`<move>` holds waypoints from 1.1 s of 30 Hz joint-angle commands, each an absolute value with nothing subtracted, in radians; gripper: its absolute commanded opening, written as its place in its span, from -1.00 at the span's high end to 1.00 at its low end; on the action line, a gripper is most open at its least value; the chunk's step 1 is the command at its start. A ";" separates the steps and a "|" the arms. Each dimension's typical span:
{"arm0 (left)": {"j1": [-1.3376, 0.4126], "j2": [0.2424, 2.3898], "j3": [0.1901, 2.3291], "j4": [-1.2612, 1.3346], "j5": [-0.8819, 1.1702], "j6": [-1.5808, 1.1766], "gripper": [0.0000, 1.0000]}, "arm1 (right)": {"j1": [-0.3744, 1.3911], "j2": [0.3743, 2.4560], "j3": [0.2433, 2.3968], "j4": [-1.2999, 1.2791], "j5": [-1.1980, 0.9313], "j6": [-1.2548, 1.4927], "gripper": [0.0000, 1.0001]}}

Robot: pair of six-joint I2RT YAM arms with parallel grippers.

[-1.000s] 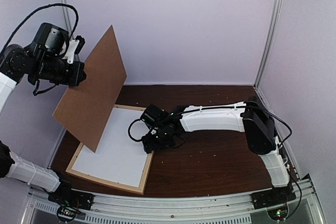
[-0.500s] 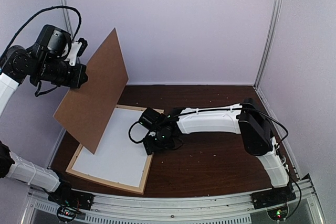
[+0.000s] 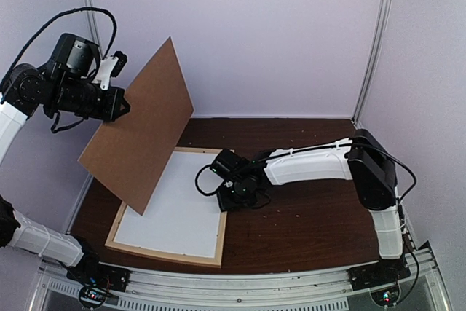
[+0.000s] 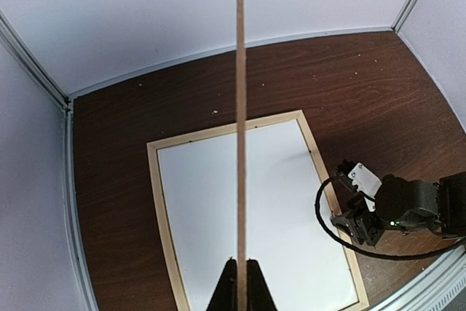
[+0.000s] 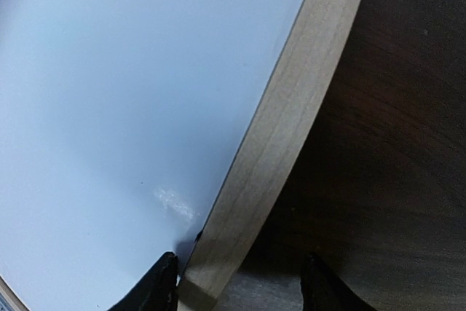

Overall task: Put the photo into the frame
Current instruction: Move the frame body to the center of the board, then place the backboard with the photo.

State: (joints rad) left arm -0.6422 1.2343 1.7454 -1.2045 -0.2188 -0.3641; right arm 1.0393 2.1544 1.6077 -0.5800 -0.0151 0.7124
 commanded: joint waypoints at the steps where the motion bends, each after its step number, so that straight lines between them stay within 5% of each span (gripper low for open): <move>1: -0.639 1.225 1.743 -1.028 -0.115 -0.368 1.00 | 1.013 2.104 1.493 -0.634 0.069 0.753 -0.11; 17: -0.640 1.093 1.377 -0.599 0.059 -0.692 1.00 | 0.941 1.862 1.205 -0.563 0.109 0.817 -0.03; 24: -0.640 1.017 1.160 -0.369 0.071 -0.895 1.00 | 0.914 1.748 1.170 -0.493 0.083 0.781 -0.27; 33: -0.640 0.943 0.923 -0.148 0.035 -1.126 1.00 | 0.810 1.620 1.152 -0.539 0.100 0.696 -0.35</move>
State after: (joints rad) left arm -0.6422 0.9924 0.9707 -0.4110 0.0544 -0.9878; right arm 0.8509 1.6699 1.1706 -0.5091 0.0647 0.7406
